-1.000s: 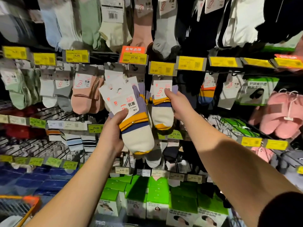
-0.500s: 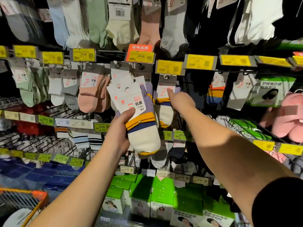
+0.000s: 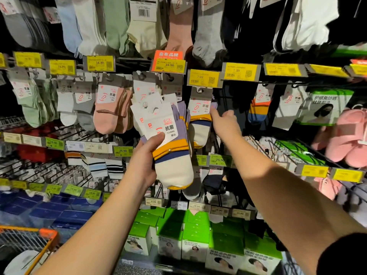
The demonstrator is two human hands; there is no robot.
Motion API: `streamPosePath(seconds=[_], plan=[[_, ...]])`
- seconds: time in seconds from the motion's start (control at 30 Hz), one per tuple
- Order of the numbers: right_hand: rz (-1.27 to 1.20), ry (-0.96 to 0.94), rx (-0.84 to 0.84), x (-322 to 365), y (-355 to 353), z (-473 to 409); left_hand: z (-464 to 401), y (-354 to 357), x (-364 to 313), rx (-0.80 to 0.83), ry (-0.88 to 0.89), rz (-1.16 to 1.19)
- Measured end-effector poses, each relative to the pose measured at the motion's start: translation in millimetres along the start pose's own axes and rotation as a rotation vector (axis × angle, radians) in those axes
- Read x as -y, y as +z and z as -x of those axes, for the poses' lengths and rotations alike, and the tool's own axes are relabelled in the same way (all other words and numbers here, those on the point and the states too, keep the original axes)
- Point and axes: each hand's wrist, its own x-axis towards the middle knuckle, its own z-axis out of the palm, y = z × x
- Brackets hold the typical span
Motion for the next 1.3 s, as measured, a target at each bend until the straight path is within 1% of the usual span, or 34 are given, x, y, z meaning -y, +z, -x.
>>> streamPosePath(seconds=[0.03,0.1,0.13,0.17,0.23,0.33,0.4,0.47,0.63,0.83,1.1,1.3], plan=[[-0.100,-0.020,-0.057,-3,-2,10,1,0,1,0.001,0.006,-0.011],[-0.291,-0.122,-0.157,-4,-10,38,3,0,3,-0.001,0.019,-0.027],[-0.363,-0.181,-0.167,-2,-15,57,4,1,4,-0.002,0.023,-0.036],[-0.427,-0.236,-0.140,0,-20,76,5,2,6,0.003,0.026,-0.045],[-0.531,-0.291,-0.011,5,-26,111,8,7,10,0.012,0.025,-0.053],[-0.539,-0.324,0.212,6,-23,136,11,16,17,0.013,0.033,-0.065],[-0.485,-0.305,0.262,4,-18,139,13,22,22,0.024,0.051,-0.084],[-0.499,-0.287,0.270,1,-16,140,15,26,26,0.036,0.067,-0.110],[-0.714,-0.248,0.391,-9,-14,136,14,28,32,0.027,0.094,-0.127],[-0.794,-0.214,0.458,-15,-15,135,12,31,35,0.013,0.159,-0.219],[-0.915,-0.133,0.481,-25,-7,119,6,29,30,-0.055,0.167,-0.189],[-1.038,-0.088,0.502,-27,-5,108,4,18,25,-0.130,0.219,-0.178]])
